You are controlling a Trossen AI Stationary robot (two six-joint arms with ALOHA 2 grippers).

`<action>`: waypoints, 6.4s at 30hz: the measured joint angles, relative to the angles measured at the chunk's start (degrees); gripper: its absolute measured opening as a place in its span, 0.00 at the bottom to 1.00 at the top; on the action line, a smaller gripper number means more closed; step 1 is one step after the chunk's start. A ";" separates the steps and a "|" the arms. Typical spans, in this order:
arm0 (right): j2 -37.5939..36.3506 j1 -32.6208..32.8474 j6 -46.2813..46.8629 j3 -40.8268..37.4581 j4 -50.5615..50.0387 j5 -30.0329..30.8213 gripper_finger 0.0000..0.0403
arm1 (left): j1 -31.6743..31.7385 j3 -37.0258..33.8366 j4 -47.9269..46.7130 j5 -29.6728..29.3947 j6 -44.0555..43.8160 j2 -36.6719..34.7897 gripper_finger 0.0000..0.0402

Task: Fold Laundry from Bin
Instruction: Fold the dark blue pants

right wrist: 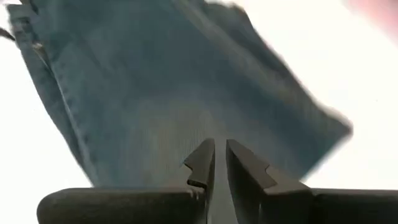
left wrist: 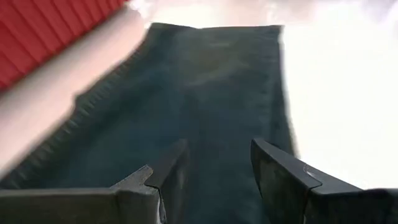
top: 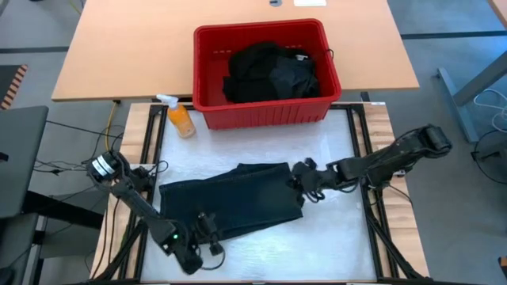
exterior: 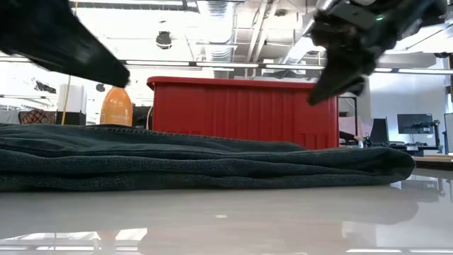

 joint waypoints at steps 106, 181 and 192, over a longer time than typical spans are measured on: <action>24.45 36.11 -35.51 12.83 -26.39 21.07 0.08 | 31.07 10.36 9.95 34.15 33.40 4.15 0.41; 3.81 29.71 -50.34 39.76 -35.41 -2.90 0.09 | 18.50 13.48 45.81 20.25 26.96 23.93 0.41; 4.03 24.24 -62.30 40.10 -34.33 -3.05 0.09 | 21.98 18.78 44.68 33.75 32.82 23.92 0.41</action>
